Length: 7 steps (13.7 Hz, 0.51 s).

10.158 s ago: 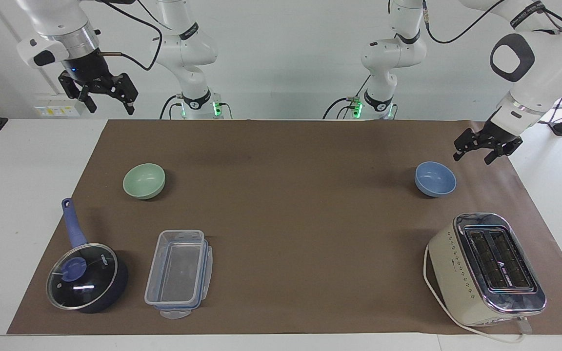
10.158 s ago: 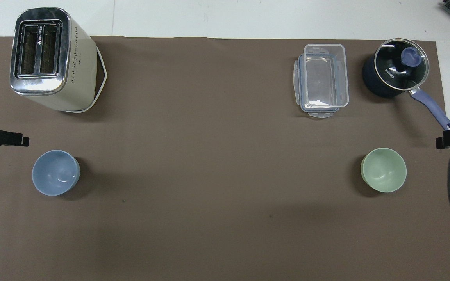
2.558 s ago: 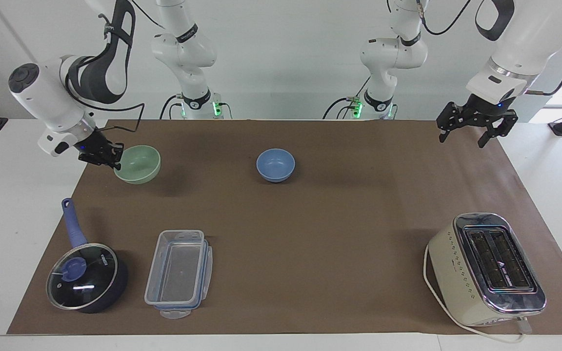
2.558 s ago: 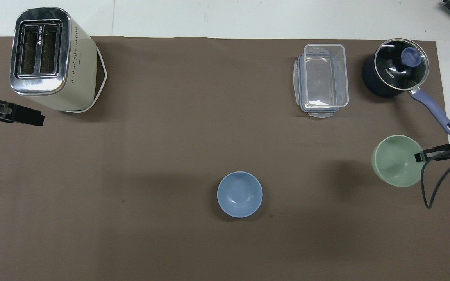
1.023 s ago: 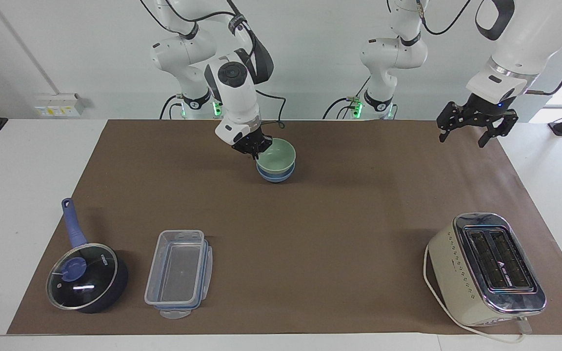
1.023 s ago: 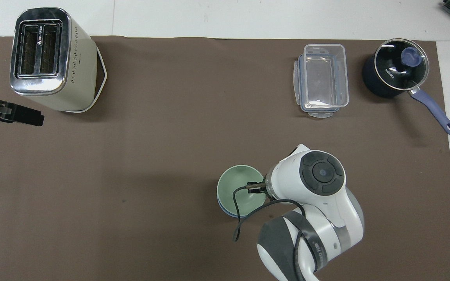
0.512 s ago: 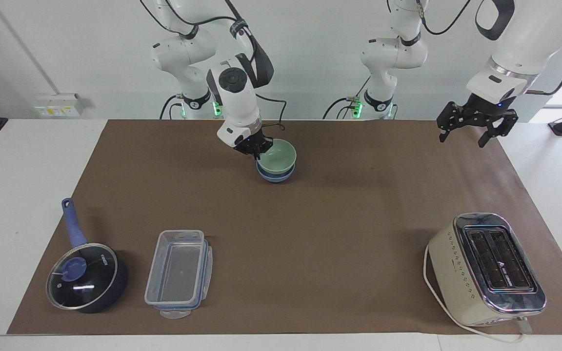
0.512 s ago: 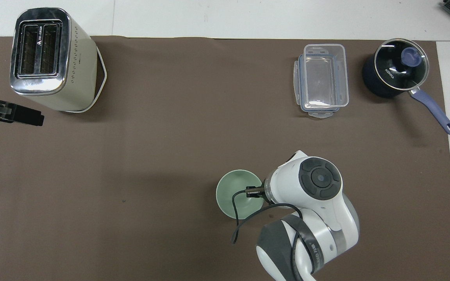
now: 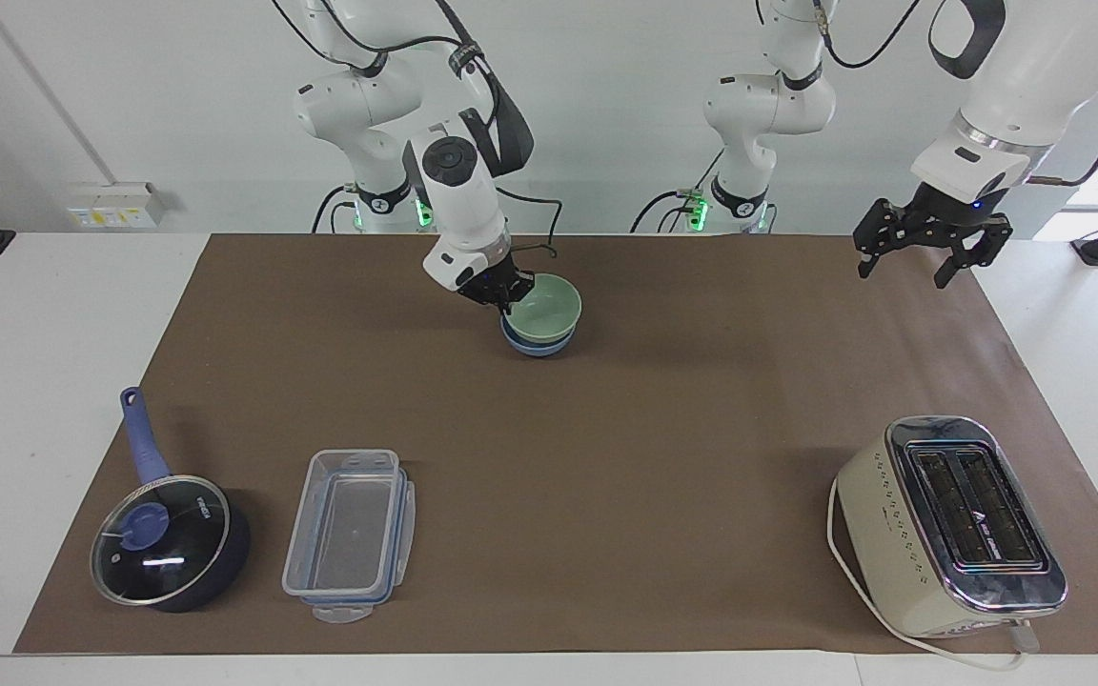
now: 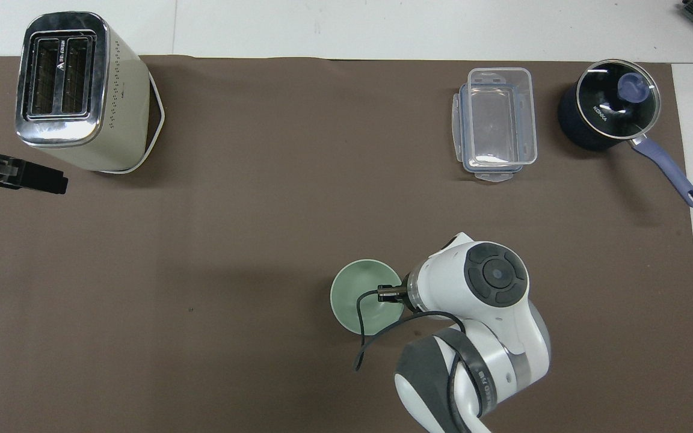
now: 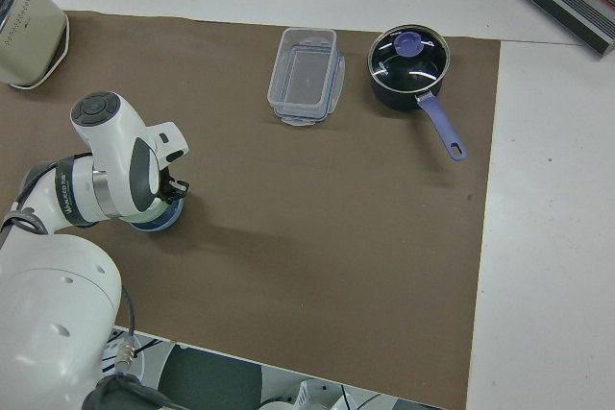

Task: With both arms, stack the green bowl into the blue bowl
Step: 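Lower the green bowl into the blue bowl with the right gripper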

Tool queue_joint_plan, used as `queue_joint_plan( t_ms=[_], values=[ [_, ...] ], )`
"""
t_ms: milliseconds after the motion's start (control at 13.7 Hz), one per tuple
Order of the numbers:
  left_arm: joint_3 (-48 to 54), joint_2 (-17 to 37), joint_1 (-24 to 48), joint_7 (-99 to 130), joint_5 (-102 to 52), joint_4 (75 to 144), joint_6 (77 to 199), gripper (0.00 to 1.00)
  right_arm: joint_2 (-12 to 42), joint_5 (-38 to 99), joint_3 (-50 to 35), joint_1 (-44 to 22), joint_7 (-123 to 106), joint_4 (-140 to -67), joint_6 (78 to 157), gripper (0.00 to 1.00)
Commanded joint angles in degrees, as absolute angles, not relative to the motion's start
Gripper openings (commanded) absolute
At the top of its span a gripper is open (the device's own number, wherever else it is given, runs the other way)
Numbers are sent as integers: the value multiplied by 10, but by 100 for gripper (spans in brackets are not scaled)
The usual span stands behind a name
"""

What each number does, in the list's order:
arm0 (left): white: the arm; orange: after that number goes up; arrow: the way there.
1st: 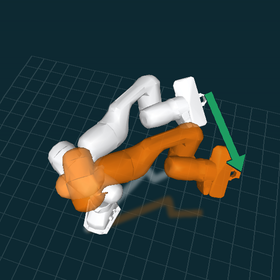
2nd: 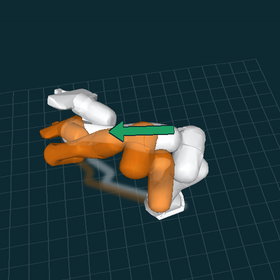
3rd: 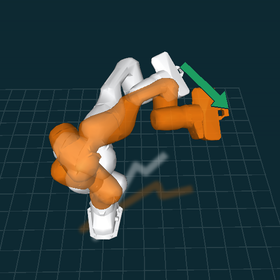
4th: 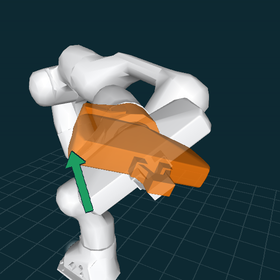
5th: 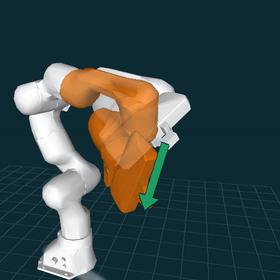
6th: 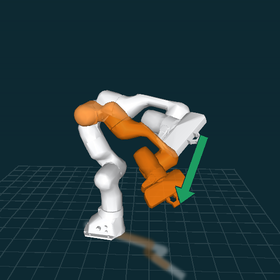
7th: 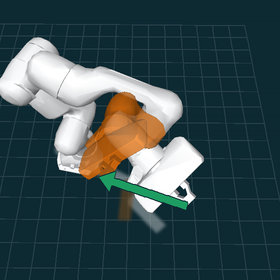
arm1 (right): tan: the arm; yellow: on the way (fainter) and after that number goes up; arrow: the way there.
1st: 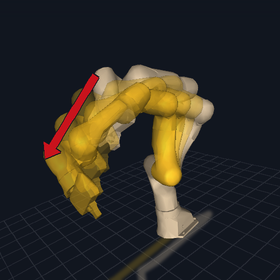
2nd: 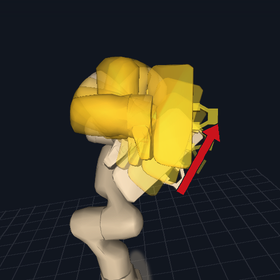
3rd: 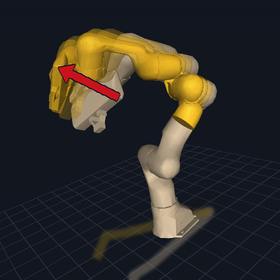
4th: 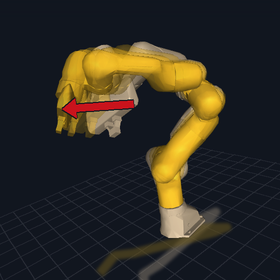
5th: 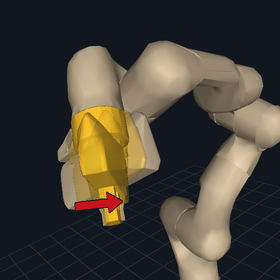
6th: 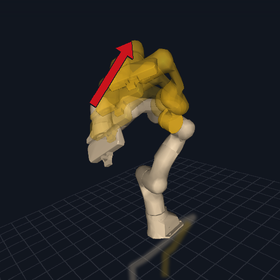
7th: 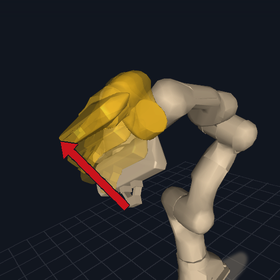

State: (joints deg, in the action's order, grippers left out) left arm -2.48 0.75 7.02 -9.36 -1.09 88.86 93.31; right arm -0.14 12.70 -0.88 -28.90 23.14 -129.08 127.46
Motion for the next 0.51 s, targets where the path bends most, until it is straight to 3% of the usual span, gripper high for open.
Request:
queue_joint_plan(
  t_ms=[0, 146, 438],
  values=[
    [-20, 8, 63, -93, -3, 881, 927, 100, 1, 145, -7, -287, 217, -1296, 1290, 0],
    [-20, 8, 63, -93, -3, 881, 927, 100, 3, 145, -7, -287, 213, -1297, 1291, 1],
    [-20, 8, 63, -93, -4, 882, 928, 100, 5, 145, -7, -287, 214, -1297, 1290, 30]
  ],
)
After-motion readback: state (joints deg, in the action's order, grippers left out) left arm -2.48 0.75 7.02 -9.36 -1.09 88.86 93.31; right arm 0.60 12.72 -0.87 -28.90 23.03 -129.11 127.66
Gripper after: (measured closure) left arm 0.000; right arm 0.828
